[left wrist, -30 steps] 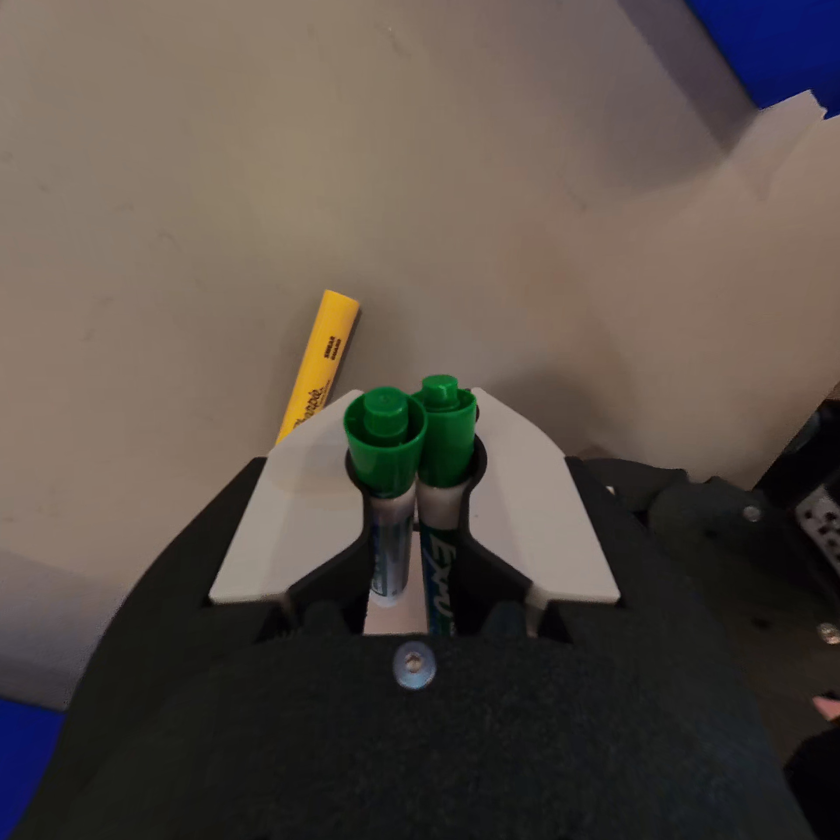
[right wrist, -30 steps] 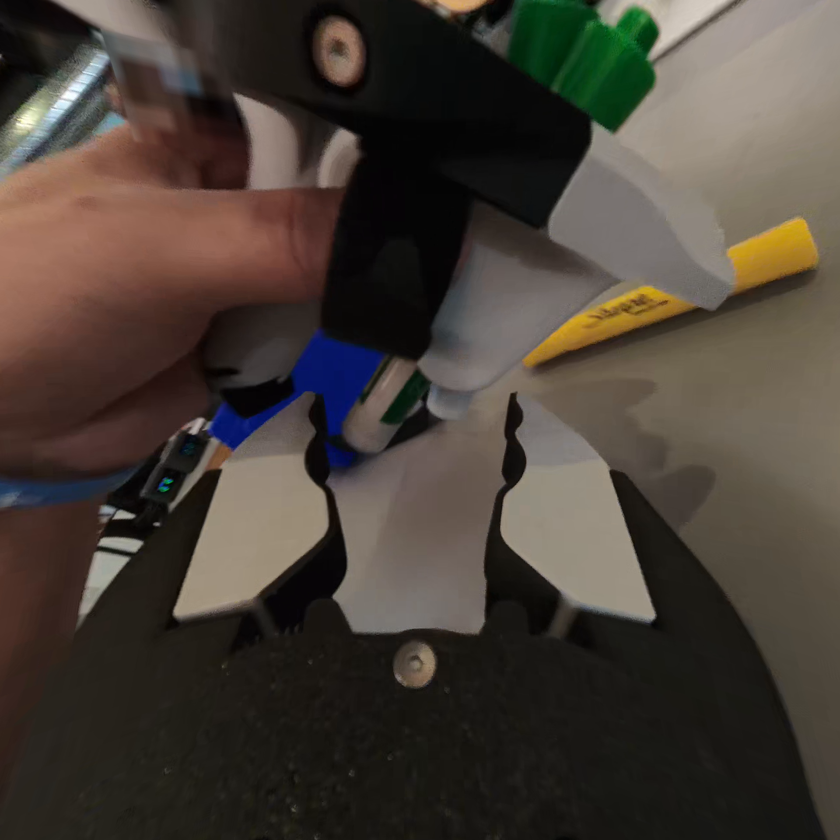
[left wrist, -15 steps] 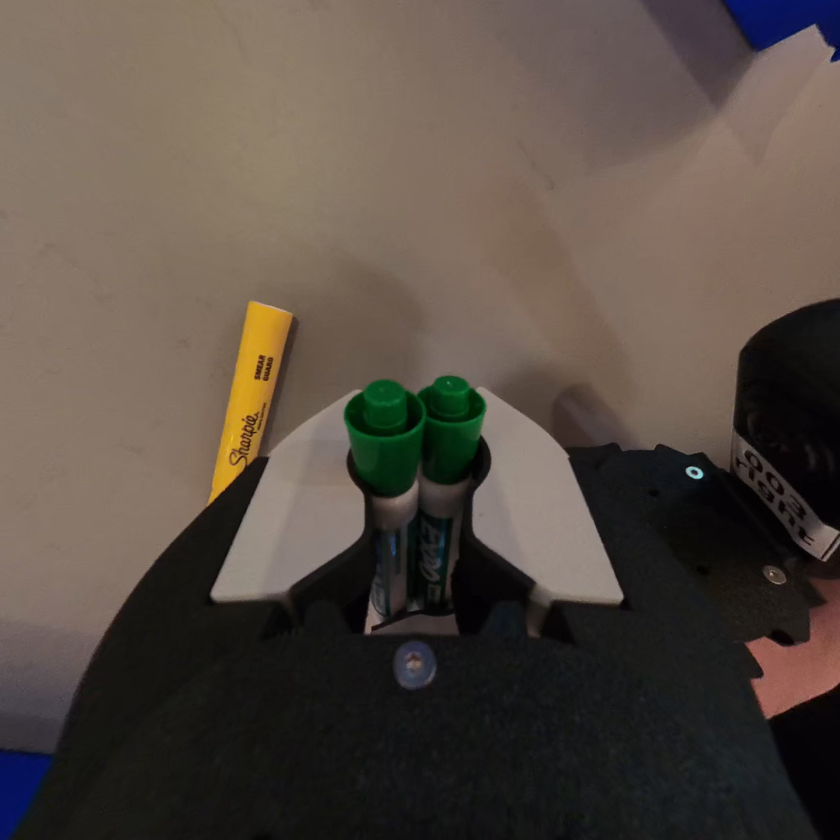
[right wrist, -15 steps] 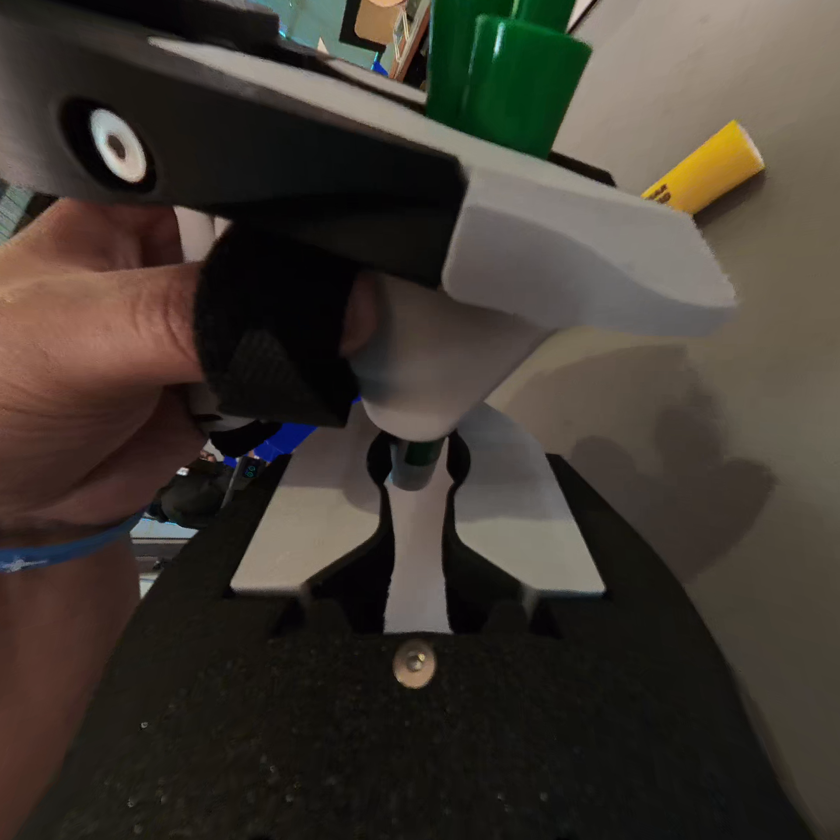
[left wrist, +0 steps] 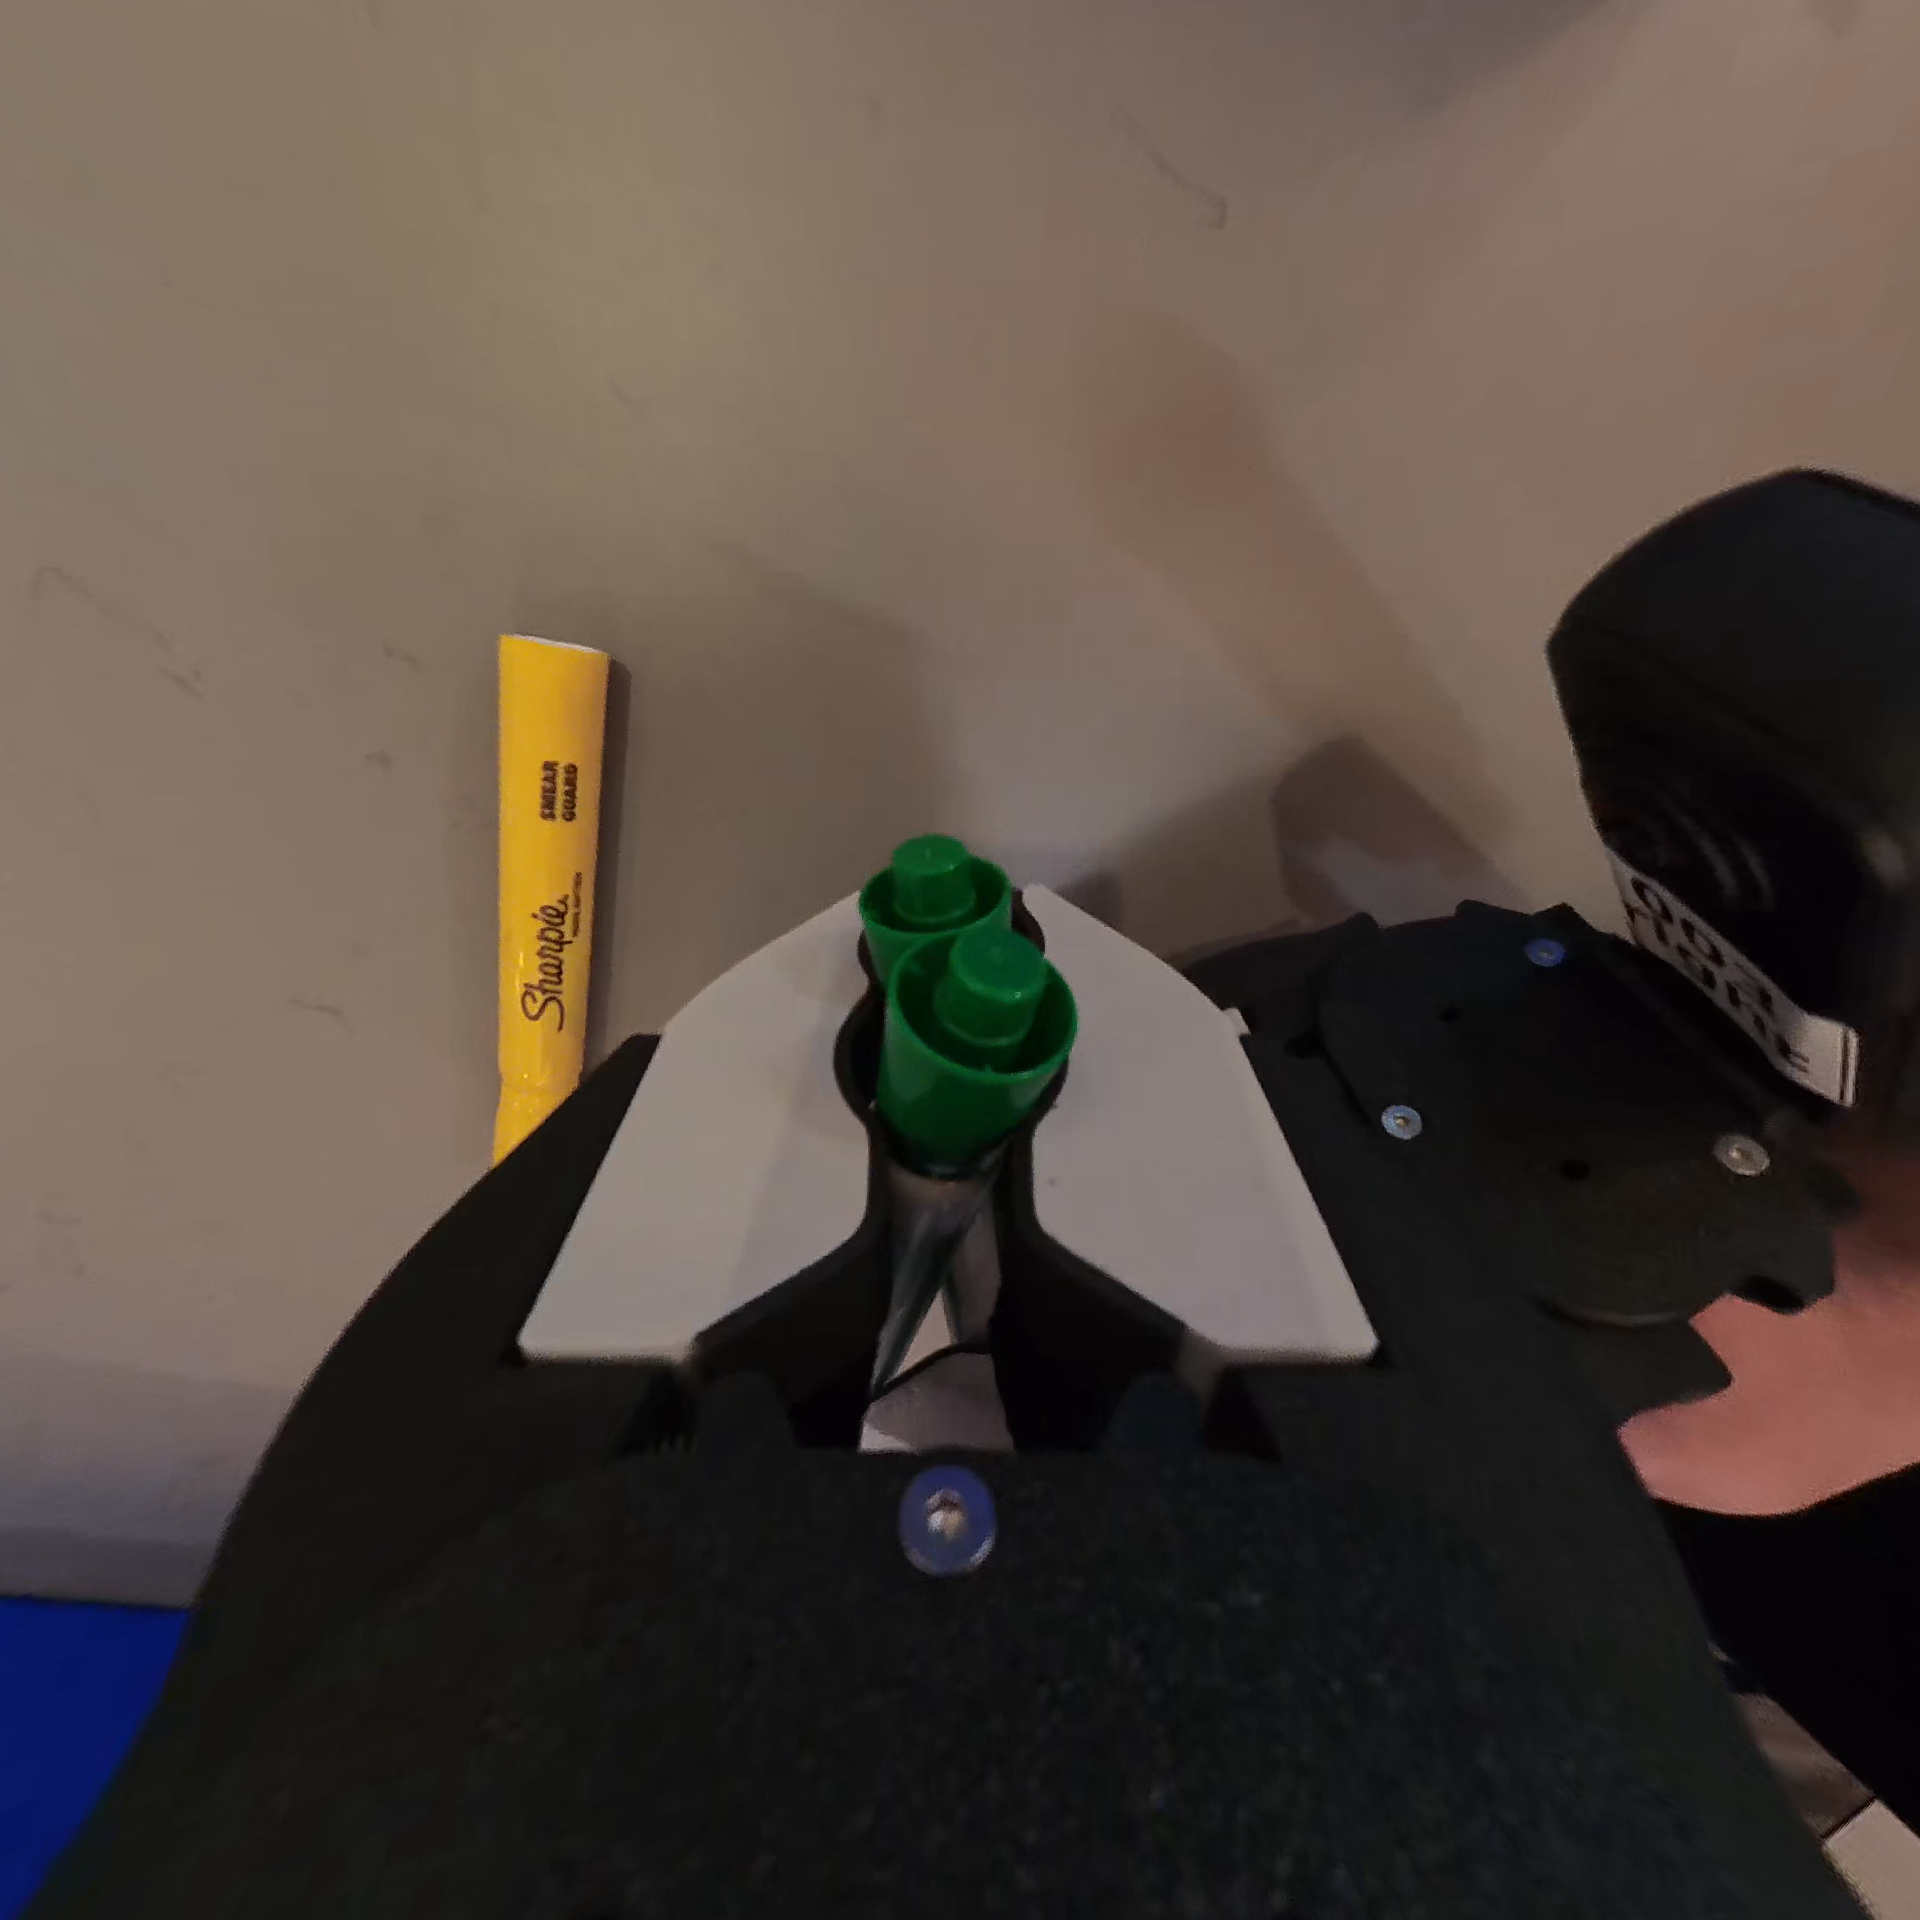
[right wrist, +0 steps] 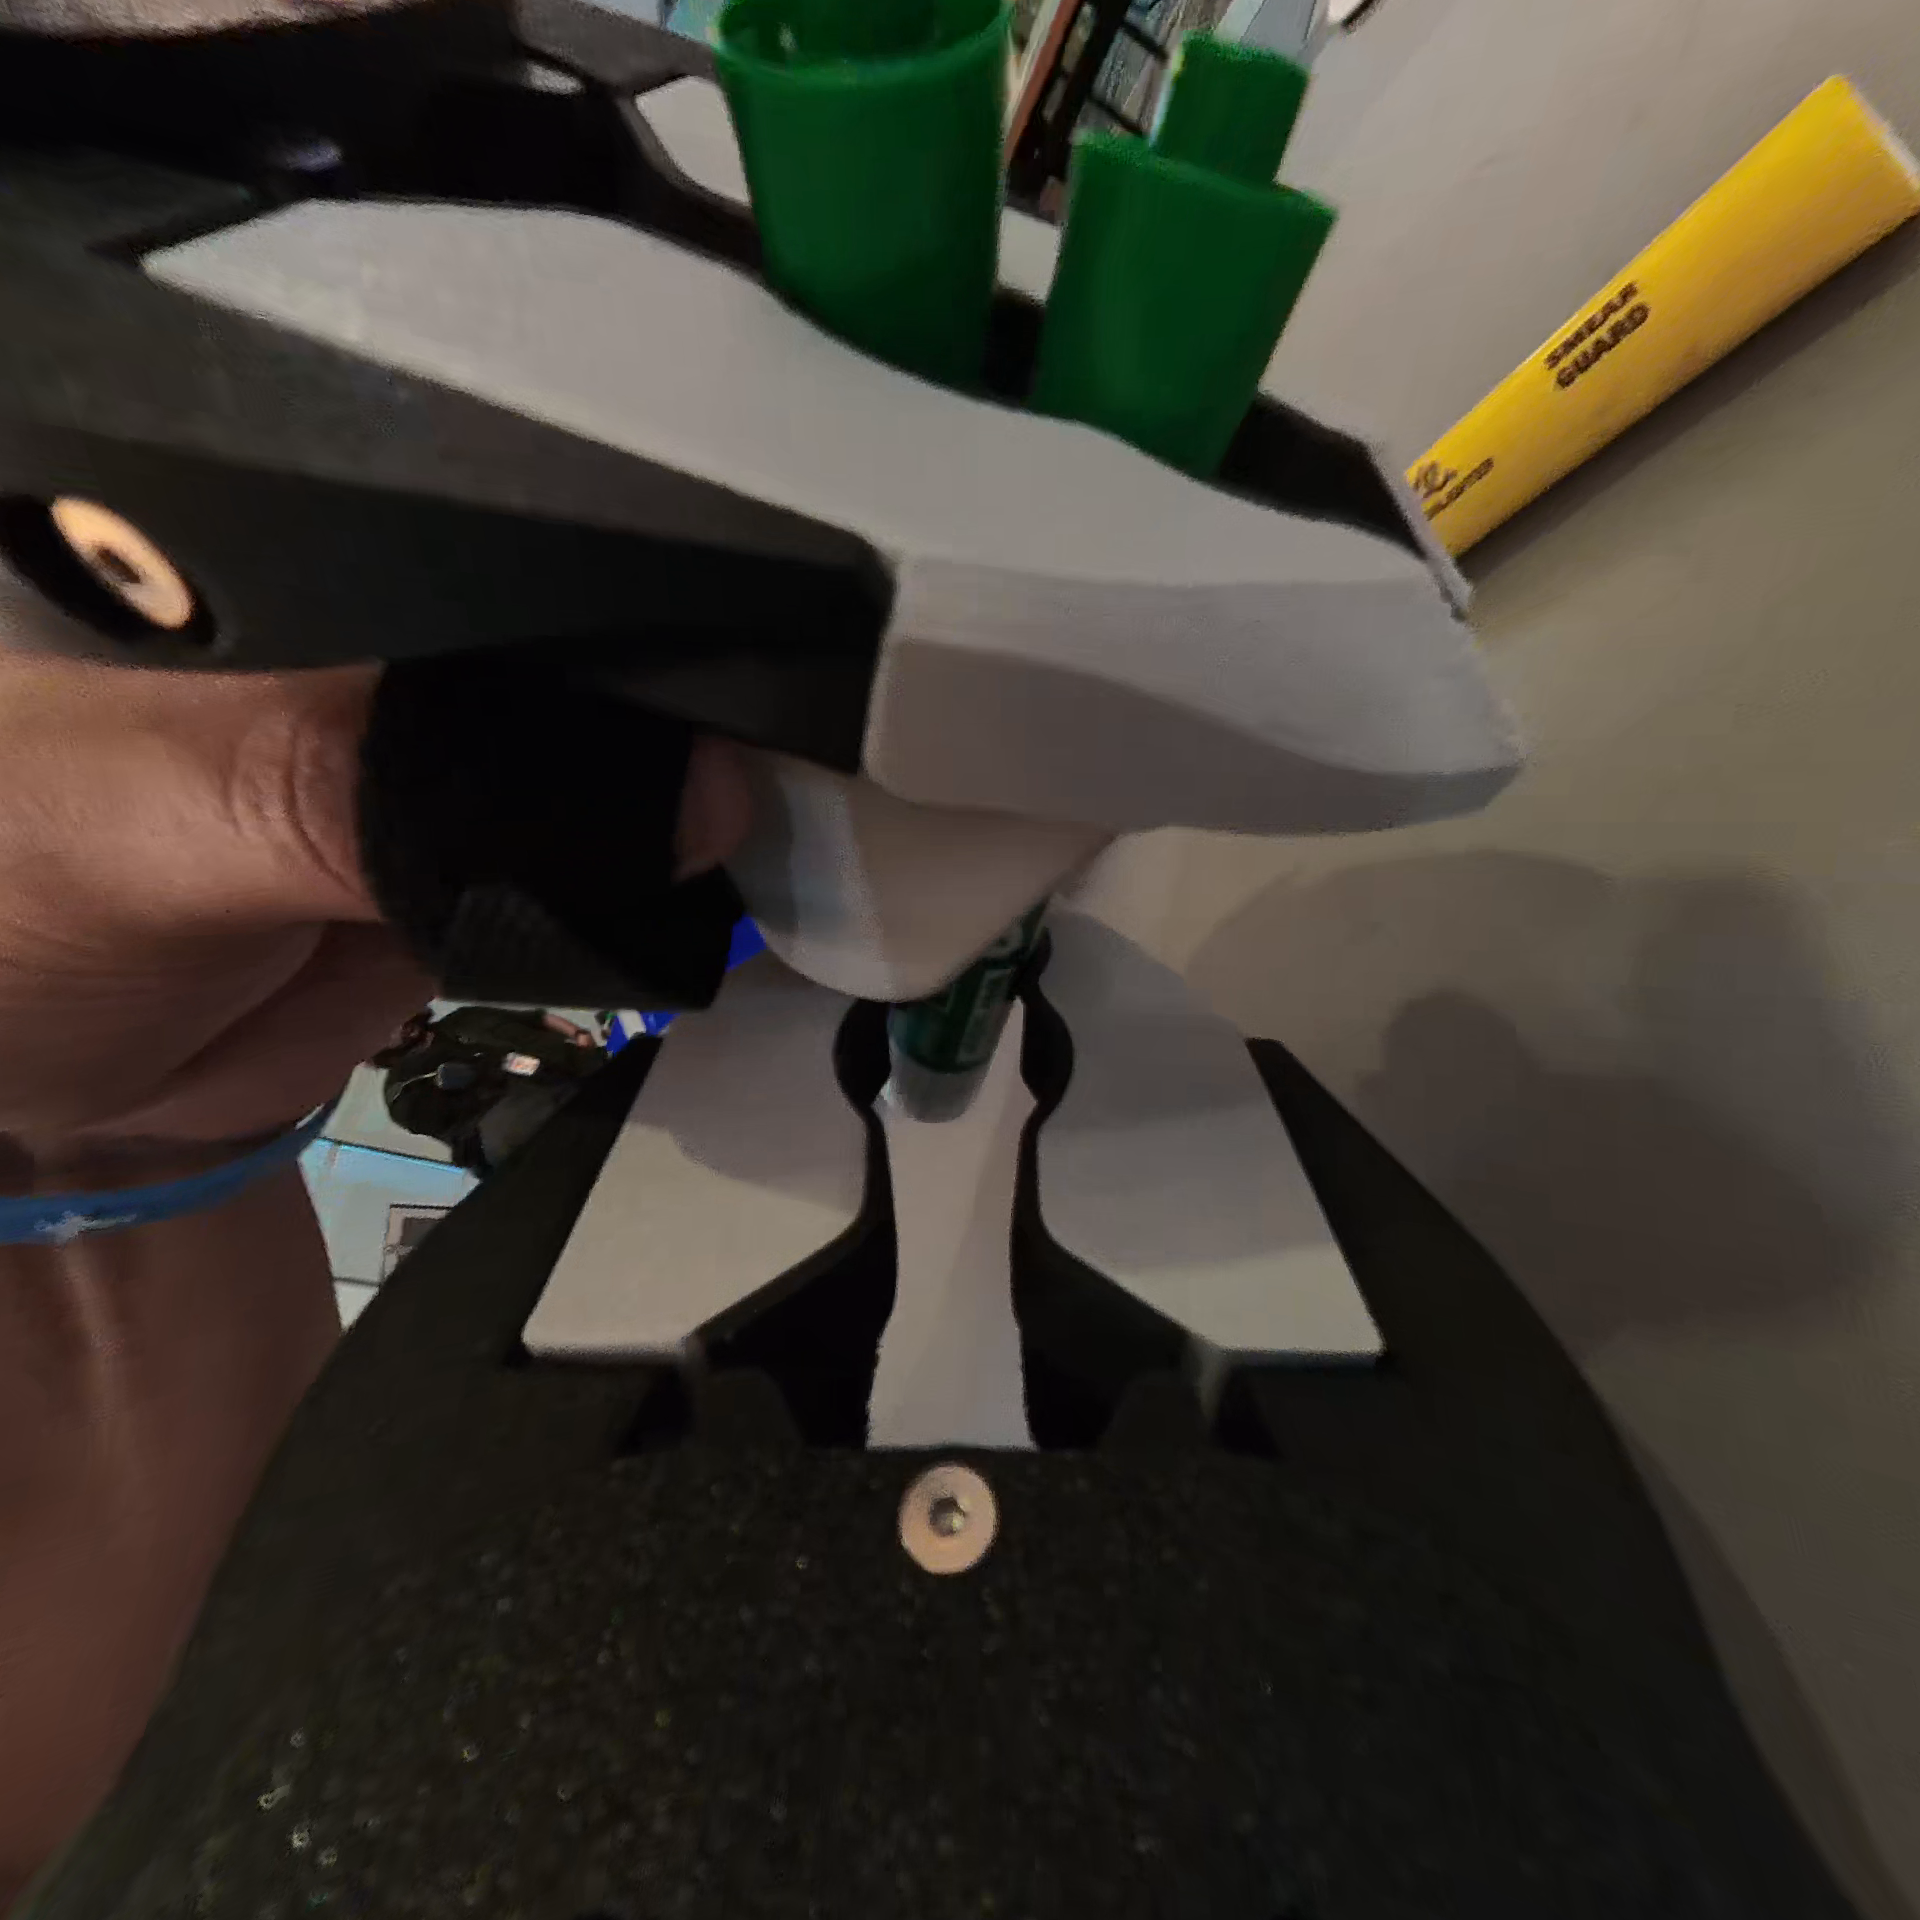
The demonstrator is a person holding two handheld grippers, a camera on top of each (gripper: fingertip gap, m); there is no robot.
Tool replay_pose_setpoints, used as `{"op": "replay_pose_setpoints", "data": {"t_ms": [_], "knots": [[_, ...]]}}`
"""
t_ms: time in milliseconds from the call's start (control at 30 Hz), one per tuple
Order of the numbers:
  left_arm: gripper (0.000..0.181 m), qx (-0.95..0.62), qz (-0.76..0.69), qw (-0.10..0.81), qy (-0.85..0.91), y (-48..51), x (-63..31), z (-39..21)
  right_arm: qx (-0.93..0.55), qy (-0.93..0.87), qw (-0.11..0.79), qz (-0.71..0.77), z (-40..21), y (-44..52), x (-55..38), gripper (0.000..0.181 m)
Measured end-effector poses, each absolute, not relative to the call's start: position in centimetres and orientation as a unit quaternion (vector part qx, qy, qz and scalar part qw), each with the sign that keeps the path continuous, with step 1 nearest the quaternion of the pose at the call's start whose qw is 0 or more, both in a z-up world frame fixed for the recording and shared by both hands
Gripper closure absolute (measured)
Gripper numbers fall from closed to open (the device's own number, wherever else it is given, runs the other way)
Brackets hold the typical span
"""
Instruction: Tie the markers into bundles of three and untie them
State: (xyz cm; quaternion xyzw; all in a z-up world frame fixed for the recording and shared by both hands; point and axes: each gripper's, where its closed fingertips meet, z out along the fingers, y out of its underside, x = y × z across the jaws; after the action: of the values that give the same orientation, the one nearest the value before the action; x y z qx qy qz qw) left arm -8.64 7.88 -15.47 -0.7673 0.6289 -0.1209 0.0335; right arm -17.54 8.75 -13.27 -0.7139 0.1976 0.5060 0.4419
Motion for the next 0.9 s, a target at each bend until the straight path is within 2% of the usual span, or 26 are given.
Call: {"op": "replay_pose_setpoints", "data": {"t_ms": [200,333,433,500,567,700,800,900], "knots": [[0.163,-0.761,-0.151,-0.004,0.631,7.2,-9.6,-14.9,-0.73,0.176,0.431,0.501,-13.6,7.6,-18.0,0.152],[0.163,-0.725,-0.13,0.008,0.676,7.6,-11.7,-14.6,-0.742,0.094,0.412,0.521,-12.5,3.0,-18.6,0.15],[0.164,-0.684,-0.147,0.026,0.714,6.6,-12.8,-14.1,-0.711,0.033,0.472,0.521,-9.3,0.2,-15.4,0.15],[0.164,-0.66,-0.162,0.046,0.732,5.5,-13.3,-13.9,-0.696,-0.005,0.532,0.482,-7.5,0.2,-11.8,0.144],[0.164,-0.651,-0.194,0.08,0.73,4.5,-12.9,-13.5,-0.689,-0.045,0.555,0.465,-6.4,0.6,-9.5,0.144],[0.164,-0.614,-0.299,0.15,0.715,1.7,-10.8,-11.8,-0.684,-0.139,0.538,0.473,-5.8,1.2,-8.9,0.141],[0.164,-0.584,-0.348,0.176,0.712,0.1,-9.9,-11.0,-0.656,-0.203,0.518,0.51,-4.6,1.0,-9.8,0.141],[0.164,-0.573,-0.372,0.205,0.701,-0.1,-9.2,-10.4,-0.657,-0.269,0.507,0.488,-4.7,1.1,-10.4,0.141]]}}
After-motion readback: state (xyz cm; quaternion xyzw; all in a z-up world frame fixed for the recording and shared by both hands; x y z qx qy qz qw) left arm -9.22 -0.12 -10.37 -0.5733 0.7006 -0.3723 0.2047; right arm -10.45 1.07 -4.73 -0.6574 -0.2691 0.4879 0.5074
